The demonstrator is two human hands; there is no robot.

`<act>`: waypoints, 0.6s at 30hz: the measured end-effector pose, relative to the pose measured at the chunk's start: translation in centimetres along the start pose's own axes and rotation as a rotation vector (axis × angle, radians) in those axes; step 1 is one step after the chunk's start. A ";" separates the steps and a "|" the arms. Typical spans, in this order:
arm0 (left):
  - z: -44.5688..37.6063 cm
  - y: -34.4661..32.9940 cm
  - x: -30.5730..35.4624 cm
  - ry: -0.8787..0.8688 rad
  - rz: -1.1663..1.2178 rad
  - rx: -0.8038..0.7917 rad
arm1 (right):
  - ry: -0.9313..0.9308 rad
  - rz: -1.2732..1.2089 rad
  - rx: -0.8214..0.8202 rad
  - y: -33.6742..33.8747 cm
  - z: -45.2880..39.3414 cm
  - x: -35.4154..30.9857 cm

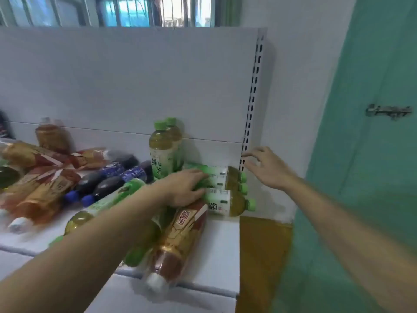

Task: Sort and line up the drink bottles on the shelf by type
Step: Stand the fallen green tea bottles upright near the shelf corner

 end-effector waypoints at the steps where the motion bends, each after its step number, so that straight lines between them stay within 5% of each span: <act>1: -0.8 -0.1 0.1 0.026 -0.009 -0.007 | -0.017 -0.049 -0.003 -0.7 -0.2 1.3; 7: -2.5 -1.7 0.1 0.208 -0.057 -0.097 | -0.087 -0.226 -0.194 -6.4 -2.1 6.6; 15: -2.3 -1.9 0.5 0.241 -0.087 -0.090 | -0.058 -0.568 -0.064 -6.5 -3.4 7.0; 18: -2.2 -2.1 0.5 0.248 -0.078 -0.096 | 0.084 -0.467 0.077 -3.8 -3.9 5.1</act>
Point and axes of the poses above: each hand's wrist, its own z-axis away from the middle knuckle, its own y-axis out of the back of the hand, x = y × z, the point moved 6 cm from there along -z, towards the middle knuckle, and after that the axes turned 3 degrees about -z, right-handed, at the moved point
